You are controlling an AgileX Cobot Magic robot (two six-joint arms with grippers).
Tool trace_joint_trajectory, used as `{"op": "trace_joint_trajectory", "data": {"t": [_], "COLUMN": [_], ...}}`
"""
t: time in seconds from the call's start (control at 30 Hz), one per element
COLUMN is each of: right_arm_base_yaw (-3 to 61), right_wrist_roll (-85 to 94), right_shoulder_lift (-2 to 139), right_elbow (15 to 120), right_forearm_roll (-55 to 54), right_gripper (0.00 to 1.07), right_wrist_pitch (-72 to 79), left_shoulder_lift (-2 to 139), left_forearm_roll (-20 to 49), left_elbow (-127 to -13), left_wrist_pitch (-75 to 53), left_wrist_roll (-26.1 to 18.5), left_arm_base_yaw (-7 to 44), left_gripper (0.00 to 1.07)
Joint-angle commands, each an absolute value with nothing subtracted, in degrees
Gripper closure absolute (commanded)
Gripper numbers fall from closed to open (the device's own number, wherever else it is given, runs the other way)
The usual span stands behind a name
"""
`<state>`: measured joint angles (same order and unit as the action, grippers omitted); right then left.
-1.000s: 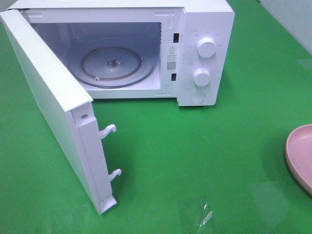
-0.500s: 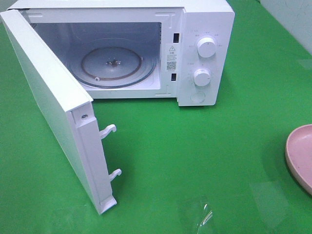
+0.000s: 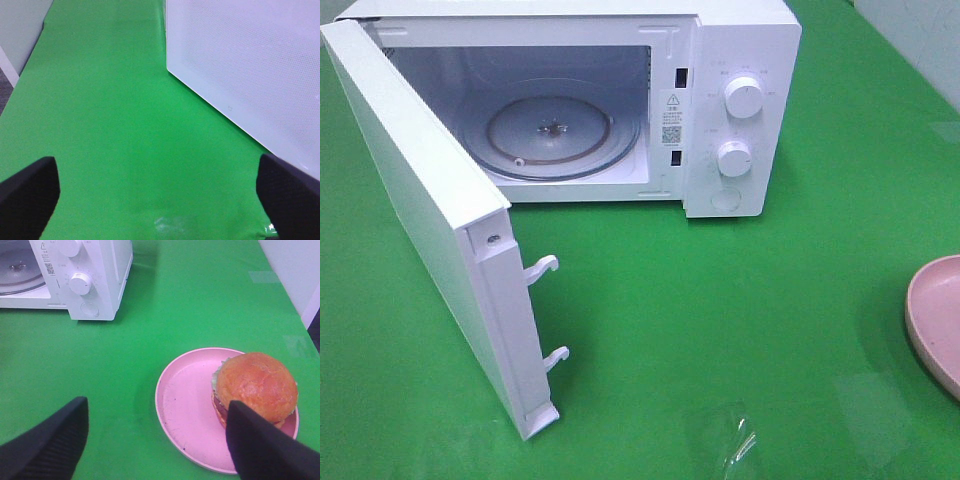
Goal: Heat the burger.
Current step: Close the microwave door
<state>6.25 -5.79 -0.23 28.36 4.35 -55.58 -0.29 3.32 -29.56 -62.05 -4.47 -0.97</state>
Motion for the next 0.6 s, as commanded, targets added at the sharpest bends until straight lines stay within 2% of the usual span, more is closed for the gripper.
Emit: {"op": "trace_joint_trajectory", "data": {"t": [0.03,0.4,0.6], "right_arm_base_yaw": [6.0,6.0,6.0], "right_wrist_roll": [-6.0,-6.0,-6.0], "right_shoulder_lift": [-1.8,-1.8,-1.8], "right_elbow": [28.3,28.3,28.3], "right_forearm_roll": [4.1,4.1,4.1], "right_gripper": [0.37,0.37,0.37], "right_wrist_pitch": [-55.1,-55.1,-55.1], "left_shoulder_lift": [-0.6,-0.7,-0.6], "left_forearm_roll": [3.6,3.7,3.6], "left_elbow": [-29.6,-29.6,-30.4], "left_wrist_pitch": [-61.3,-61.3,-60.2], "left_wrist_roll": [-4.0,-4.0,-2.6], "left_arm_base_yaw": [-1.0,-1.0,-1.0], "left_gripper": [0.07,0.07,0.07]}}
